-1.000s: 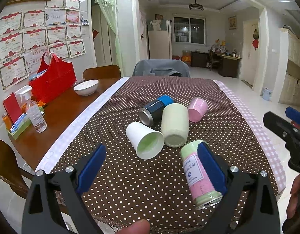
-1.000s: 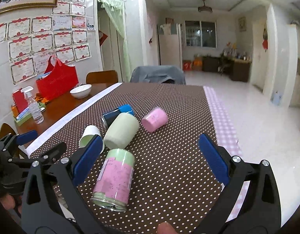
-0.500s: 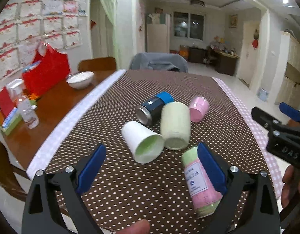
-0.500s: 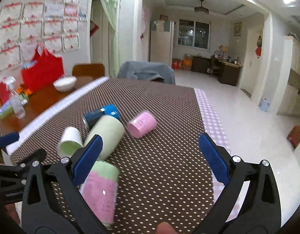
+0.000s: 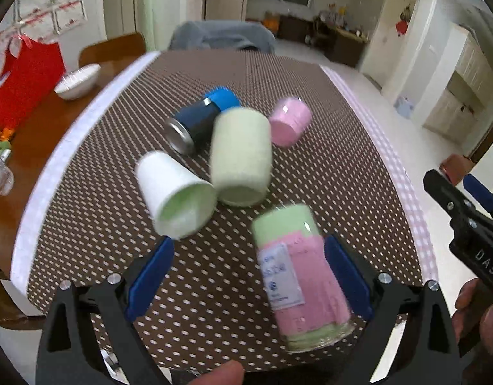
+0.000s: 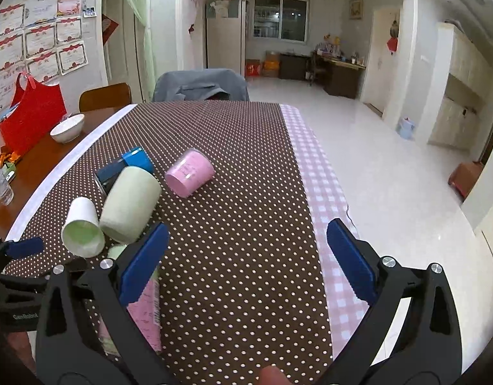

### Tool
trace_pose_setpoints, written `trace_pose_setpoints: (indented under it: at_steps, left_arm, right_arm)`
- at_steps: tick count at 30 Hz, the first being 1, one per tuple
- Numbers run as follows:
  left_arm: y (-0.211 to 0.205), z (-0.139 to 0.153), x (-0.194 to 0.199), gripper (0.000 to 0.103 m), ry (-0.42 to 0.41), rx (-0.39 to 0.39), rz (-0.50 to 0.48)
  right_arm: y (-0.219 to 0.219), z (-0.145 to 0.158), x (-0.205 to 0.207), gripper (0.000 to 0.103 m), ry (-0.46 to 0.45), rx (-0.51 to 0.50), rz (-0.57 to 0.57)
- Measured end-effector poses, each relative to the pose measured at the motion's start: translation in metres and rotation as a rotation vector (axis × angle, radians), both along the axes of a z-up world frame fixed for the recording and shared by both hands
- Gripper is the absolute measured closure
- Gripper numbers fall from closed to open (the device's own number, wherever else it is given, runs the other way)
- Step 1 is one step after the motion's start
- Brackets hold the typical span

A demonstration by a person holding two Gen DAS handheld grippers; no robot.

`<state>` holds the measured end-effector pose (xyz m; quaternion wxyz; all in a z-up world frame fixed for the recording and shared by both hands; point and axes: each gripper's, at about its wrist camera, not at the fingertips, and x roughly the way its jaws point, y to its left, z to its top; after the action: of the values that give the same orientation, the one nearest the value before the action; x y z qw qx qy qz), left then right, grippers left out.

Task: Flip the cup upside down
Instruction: 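Close the left tool around the standing pink-labeled jar, then lift the jar with the left tool and turn it over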

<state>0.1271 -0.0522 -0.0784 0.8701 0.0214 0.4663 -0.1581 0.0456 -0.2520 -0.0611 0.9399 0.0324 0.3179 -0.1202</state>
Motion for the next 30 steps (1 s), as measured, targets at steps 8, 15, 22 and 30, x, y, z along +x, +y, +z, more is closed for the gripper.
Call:
trace_pose_setpoints:
  at_steps: [8, 15, 22, 30]
  left_arm:
    - [-0.024, -0.034, 0.012, 0.010, 0.201, -0.013, 0.087]
    - [-0.037, -0.049, 0.031, 0.010, 0.339, -0.029, 0.190]
    - [-0.058, -0.064, 0.061, 0.010, 0.387, 0.007, 0.221]
    - [-0.073, -0.109, 0.103, 0.010, 0.474, 0.044, 0.189]
  right_arm:
    - [-0.030, -0.023, 0.018, 0.006, 0.049, 0.039, 0.118]
    - [-0.042, -0.040, 0.048, 0.006, 0.097, 0.123, 0.253]
    - [-0.053, -0.044, 0.052, 0.006, 0.097, 0.149, 0.262]
    - [-0.073, -0.053, 0.039, 0.006, 0.081, 0.208, 0.154]
